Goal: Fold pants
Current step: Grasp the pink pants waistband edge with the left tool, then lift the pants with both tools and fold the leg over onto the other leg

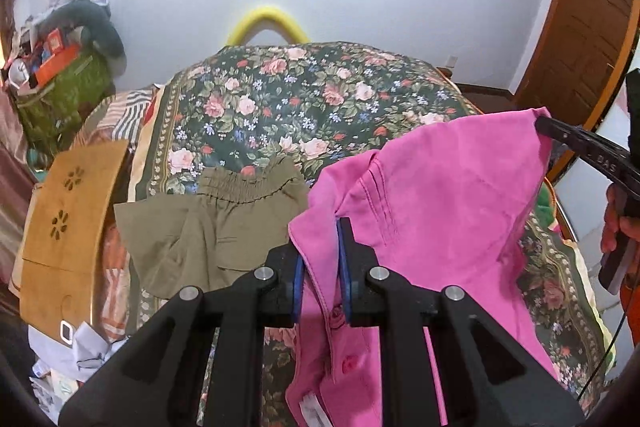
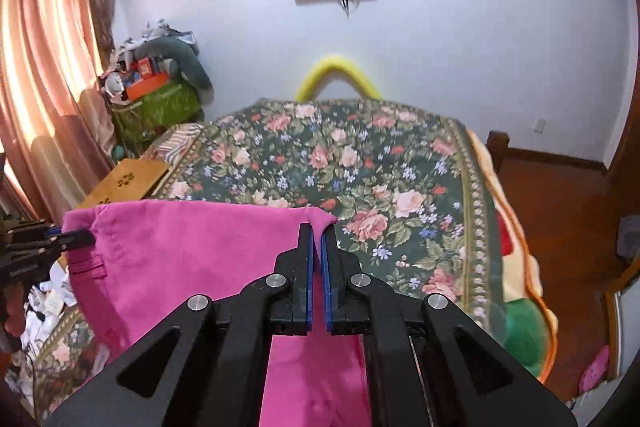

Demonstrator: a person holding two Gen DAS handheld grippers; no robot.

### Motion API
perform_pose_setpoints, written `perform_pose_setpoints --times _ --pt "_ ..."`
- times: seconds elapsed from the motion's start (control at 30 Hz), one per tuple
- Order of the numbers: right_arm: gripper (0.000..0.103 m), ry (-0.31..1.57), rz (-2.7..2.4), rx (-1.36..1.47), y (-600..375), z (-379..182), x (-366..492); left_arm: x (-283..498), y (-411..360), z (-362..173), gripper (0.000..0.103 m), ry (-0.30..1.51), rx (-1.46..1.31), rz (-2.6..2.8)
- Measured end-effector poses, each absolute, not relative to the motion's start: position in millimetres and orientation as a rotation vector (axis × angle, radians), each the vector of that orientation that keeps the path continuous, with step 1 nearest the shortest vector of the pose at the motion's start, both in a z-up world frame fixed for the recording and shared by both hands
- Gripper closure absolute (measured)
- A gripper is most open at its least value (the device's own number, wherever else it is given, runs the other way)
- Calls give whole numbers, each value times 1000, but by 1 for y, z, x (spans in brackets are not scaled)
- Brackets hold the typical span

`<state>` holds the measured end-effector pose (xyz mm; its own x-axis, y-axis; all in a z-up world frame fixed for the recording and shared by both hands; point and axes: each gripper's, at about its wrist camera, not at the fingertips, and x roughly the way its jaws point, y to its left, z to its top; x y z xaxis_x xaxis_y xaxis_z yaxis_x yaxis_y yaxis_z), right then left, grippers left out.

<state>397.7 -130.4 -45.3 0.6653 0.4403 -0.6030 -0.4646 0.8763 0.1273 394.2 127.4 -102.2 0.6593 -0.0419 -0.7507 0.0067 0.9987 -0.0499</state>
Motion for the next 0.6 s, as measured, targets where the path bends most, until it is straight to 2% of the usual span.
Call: perform_pose_setpoints --times 0.27,0.6 --pt "100 646 539 -46 -153 -37 336 341 115 -98 87 837 -18 -62" --pt "100 682 545 -37 -182 -62 267 266 95 -107 85 827 41 -122"
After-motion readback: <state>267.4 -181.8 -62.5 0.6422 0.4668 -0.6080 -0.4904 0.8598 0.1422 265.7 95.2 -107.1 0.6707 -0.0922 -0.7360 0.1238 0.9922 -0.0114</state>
